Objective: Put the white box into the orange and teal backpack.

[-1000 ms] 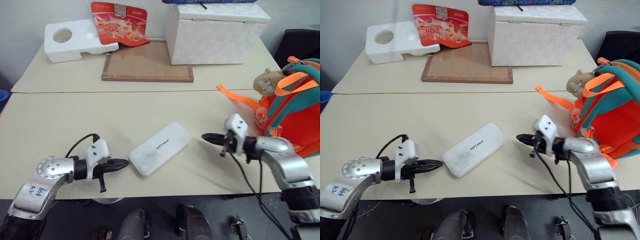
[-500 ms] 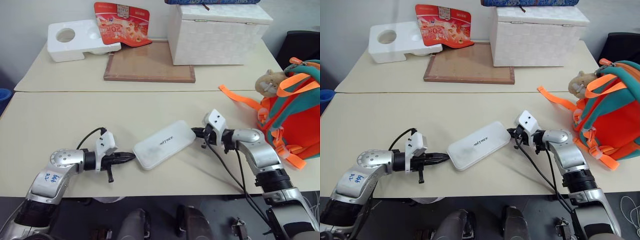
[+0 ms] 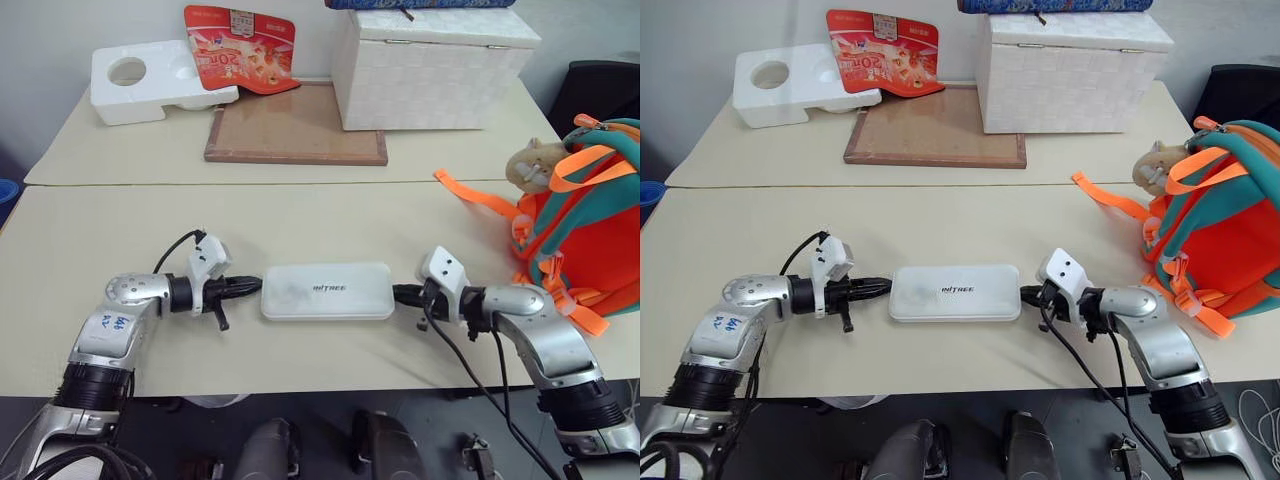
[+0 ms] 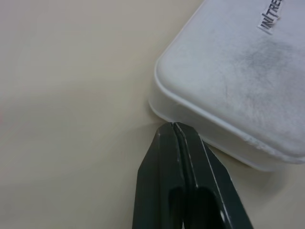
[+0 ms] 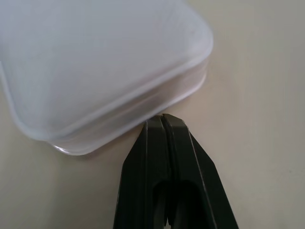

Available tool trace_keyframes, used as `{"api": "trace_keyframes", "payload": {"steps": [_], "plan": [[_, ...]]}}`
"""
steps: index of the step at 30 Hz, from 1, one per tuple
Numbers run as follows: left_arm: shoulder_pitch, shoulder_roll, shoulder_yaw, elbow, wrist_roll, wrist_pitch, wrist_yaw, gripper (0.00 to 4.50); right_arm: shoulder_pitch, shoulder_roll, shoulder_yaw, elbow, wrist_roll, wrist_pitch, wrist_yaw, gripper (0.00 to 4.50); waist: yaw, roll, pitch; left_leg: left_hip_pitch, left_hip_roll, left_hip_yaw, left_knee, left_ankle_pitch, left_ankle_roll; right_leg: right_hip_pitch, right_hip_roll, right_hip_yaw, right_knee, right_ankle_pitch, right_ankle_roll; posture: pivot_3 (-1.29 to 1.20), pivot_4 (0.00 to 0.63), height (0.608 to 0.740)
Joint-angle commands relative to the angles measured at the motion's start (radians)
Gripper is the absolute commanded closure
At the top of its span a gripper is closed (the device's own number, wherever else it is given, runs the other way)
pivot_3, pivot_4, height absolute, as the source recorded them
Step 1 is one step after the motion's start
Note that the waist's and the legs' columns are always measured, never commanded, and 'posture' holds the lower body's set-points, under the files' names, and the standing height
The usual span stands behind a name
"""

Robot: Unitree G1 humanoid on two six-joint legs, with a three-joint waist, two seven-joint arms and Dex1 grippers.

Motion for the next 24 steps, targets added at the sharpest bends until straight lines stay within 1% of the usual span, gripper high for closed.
{"api": "trace_keyframes", "payload": {"steps": [1,4,5,6,7,9,11,12,13,15,18,20,24], "plan": [[-0.021,0.059,0.055,0.03,-0.052,0.111,-0.038,3.63,0.004,-0.024,-0.018,0.009,-0.009,-0.028,-0.002,4.5,0.0,0.0,0.0,0.0,0.0,0.0,0.0,0.0,0.0,0.0,0.0,0.0,0.0,0.0,0.0,0.0,0.15,0.74],[-0.06,0.104,0.077,0.071,-0.13,0.308,-0.079,2.67,-0.009,-0.051,-0.015,0.054,-0.03,-0.074,0.014,4.5,0.001,0.0,0.0,0.0,0.0,0.0,0.0,0.0,0.0,0.0,0.0,0.0,0.0,0.0,0.0,0.0,0.15,0.74],[-0.072,0.113,0.08,0.076,-0.157,0.371,-0.091,2.31,-0.012,-0.056,-0.014,0.067,-0.033,-0.084,0.017,4.5,0.004,0.0,0.0,0.0,-0.001,0.0,0.0,0.0,0.0,0.0,0.0,0.0,0.0,0.0,0.0,0.0,0.15,0.74],[-0.087,0.12,0.085,0.079,-0.191,0.445,-0.1,2.1,-0.015,-0.061,-0.013,0.076,-0.036,-0.095,0.02,4.5,0.005,0.0,0.0,0.0,-0.001,0.0,0.0,0.0,0.001,0.0,0.0,0.0,0.0,0.0,0.0,0.0,0.15,0.74],[-0.107,0.122,0.091,0.087,-0.223,0.525,-0.099,1.73,-0.018,-0.063,-0.011,0.083,-0.037,-0.103,0.023,4.5,0.005,0.0,0.0,0.0,-0.002,0.0,0.0,0.001,0.001,0.0,-0.001,0.0,0.0,0.0,0.0,0.0,0.15,0.74],[-0.157,0.115,0.103,0.12,-0.271,0.682,-0.079,1.09,-0.022,-0.068,-0.008,0.094,-0.039,-0.117,0.029,4.5,0.006,-0.001,0.0,0.0,-0.003,-0.001,0.0,0.001,0.002,0.001,-0.001,0.0,0.001,0.0,0.001,0.0,0.15,0.74],[-0.208,0.093,0.115,0.17,-0.293,0.786,-0.046,0.53,-0.026,-0.07,-0.004,0.103,-0.042,-0.13,0.038,4.5,0.005,-0.001,0.0,-0.001,-0.004,-0.002,0.0,0.001,0.002,0.001,0.0,0.001,0.001,0.0,0.001,0.0,0.15,0.74],[-0.235,0.075,0.126,0.211,-0.296,0.826,-0.023,0.15,-0.027,-0.07,-0.003,0.106,-0.043,-0.135,0.041,4.5,0.004,-0.001,0.0,0.0,-0.004,-0.002,0.0,0.001,0.002,0.001,0.0,0.001,0.001,0.0,0.001,0.0,0.15,0.74],[-0.254,0.063,0.13,0.241,-0.294,0.85,-0.004,0.05,-0.027,-0.07,-0.001,0.108,-0.043,-0.139,0.042,4.5,0.003,-0.001,0.0,0.0,-0.004,-0.002,0.0,0.002,0.002,0.001,0.0,0.001,0.001,0.0,0.001,0.0,0.15,0.74],[-0.273,0.046,0.111,0.276,-0.279,0.868,0.02,0.05,-0.029,-0.068,0.001,0.112,-0.044,-0.147,0.045,4.5,0.002,-0.001,0.0,0.0,-0.004,-0.002,0.0,0.002,0.002,0.001,0.001,0.0,0.001,0.0,0.001,0.0,0.15,0.74],[-0.276,0.03,0.049,0.26,-0.273,0.897,0.025,0.05,-0.031,-0.064,0.004,0.116,-0.048,-0.156,0.045,4.5,0.002,-0.001,0.0,0.0,-0.004,-0.002,0.0,0.002,0.002,0.001,0.001,0.0,0.001,0.0,0.001,0.0,0.15,0.74],[-0.278,0.023,0.031,0.249,-0.279,0.914,0.027,0.05,-0.032,-0.063,0.004,0.117,-0.051,-0.16,0.046,4.5,0.003,-0.001,0.0,0.001,-0.004,-0.001,0.0,0.002,0.002,0.002,0.001,0.001,0.001,0.0,0.001,0.0,0.15,0.74],[-0.302,-0.029,-0.043,0.226,-0.275,0.922,0.03,0.05,-0.032,-0.05,0.008,0.115,-0.056,-0.162,0.04,4.5,0.007,-0.002,-0.001,0.002,-0.005,-0.002,0.0,0.002,0.002,0.003,0.0,0.003,0.001,0.0,0.001,0.0,0.15,0.74]]}}
